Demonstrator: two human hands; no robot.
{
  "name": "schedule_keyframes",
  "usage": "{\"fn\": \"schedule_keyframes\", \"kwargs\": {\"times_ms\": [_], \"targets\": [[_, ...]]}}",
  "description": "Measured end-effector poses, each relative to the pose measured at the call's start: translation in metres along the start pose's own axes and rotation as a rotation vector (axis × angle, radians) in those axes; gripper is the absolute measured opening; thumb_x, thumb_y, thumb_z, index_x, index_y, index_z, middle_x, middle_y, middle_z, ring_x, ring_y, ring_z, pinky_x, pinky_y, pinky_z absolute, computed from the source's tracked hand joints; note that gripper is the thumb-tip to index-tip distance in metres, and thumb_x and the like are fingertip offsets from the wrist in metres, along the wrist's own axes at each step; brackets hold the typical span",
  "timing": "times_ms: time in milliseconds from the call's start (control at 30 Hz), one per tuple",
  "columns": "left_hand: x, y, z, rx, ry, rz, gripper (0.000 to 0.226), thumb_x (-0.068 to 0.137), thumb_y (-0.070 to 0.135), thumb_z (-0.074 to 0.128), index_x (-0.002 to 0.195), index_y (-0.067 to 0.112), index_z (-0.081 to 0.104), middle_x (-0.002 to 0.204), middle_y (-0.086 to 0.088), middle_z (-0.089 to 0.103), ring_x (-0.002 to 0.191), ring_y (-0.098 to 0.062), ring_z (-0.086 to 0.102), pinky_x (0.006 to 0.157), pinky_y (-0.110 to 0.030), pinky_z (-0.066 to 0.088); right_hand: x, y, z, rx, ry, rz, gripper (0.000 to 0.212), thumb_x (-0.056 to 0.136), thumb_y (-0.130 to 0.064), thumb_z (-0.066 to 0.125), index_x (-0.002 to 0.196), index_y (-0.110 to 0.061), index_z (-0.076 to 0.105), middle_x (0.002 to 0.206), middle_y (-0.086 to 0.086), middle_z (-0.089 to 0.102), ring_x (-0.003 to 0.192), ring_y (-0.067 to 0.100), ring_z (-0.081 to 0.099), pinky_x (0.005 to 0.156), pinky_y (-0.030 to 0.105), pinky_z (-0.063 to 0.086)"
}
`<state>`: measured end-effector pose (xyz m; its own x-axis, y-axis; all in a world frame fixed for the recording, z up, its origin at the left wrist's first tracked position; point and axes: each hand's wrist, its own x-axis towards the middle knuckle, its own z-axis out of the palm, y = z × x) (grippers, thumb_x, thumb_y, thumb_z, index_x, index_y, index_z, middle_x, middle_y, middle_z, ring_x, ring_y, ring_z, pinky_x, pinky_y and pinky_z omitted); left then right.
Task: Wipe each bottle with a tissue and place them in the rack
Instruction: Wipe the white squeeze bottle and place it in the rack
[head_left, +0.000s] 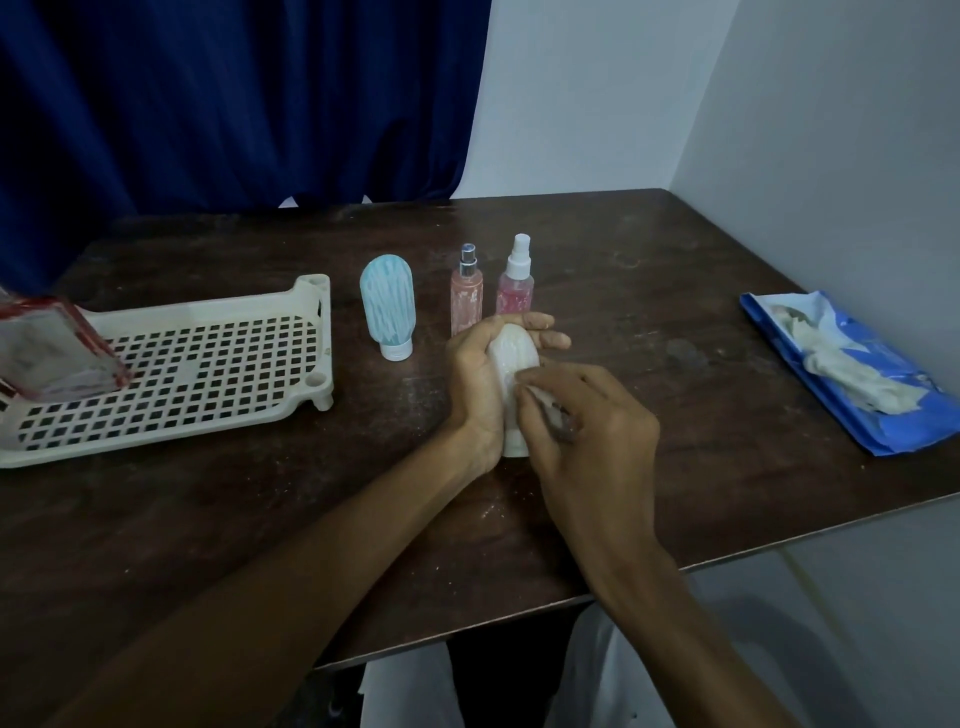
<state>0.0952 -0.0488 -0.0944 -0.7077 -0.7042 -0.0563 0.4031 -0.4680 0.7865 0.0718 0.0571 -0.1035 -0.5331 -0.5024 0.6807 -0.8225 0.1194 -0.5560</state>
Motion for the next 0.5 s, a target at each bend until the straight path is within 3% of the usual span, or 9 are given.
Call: {"fn": "schedule_keyframes", "kwargs": {"times_ms": [100, 233, 333, 500], "targets": [[0.001, 0.000, 0.001, -0.003, -0.001, -0.020, 0.037, 0.094, 0.022, 0.033, 0.089, 0.001, 0.063, 0.074, -0.012, 0.068, 0.053, -0.020, 0.058, 0.056, -0.028, 0.048, -0.004, 0.002, -0.004, -0.002, -0.023, -0.022, 0.015, 0.081, -0.006, 0.078, 0.096, -0.010, 0.078, 0.097, 0.005, 0.072, 0.082, 0.009, 0.068, 0.073, 0.014, 0.051], [0.000, 0.001, 0.003, -0.017, -0.013, -0.017, 0.037, 0.096, 0.020, 0.033, 0.090, -0.002, 0.062, 0.073, -0.014, 0.066, 0.051, -0.017, 0.058, 0.053, -0.024, 0.049, 0.007, 0.008, -0.007, -0.039, -0.008, 0.011, 0.015, 0.082, -0.005, 0.077, 0.096, -0.010, 0.077, 0.094, 0.003, 0.072, 0.078, 0.006, 0.065, 0.074, 0.004, 0.045], [0.000, 0.000, 0.001, -0.011, -0.005, 0.014, 0.039, 0.097, 0.020, 0.032, 0.090, -0.002, 0.063, 0.073, -0.015, 0.066, 0.063, -0.021, 0.062, 0.062, -0.029, 0.052, 0.013, 0.005, -0.003, -0.050, -0.009, -0.003, 0.015, 0.082, -0.004, 0.077, 0.096, -0.009, 0.077, 0.095, 0.004, 0.072, 0.081, 0.003, 0.062, 0.077, -0.001, 0.040], [0.000, 0.000, 0.001, 0.015, 0.026, 0.011, 0.040, 0.097, 0.022, 0.033, 0.088, -0.001, 0.065, 0.072, -0.013, 0.067, 0.057, -0.020, 0.060, 0.058, -0.027, 0.049, 0.005, -0.003, -0.001, -0.028, -0.039, -0.050, 0.009, 0.080, -0.004, 0.078, 0.089, -0.006, 0.076, 0.088, 0.005, 0.071, 0.074, 0.012, 0.066, 0.069, 0.018, 0.050]]}}
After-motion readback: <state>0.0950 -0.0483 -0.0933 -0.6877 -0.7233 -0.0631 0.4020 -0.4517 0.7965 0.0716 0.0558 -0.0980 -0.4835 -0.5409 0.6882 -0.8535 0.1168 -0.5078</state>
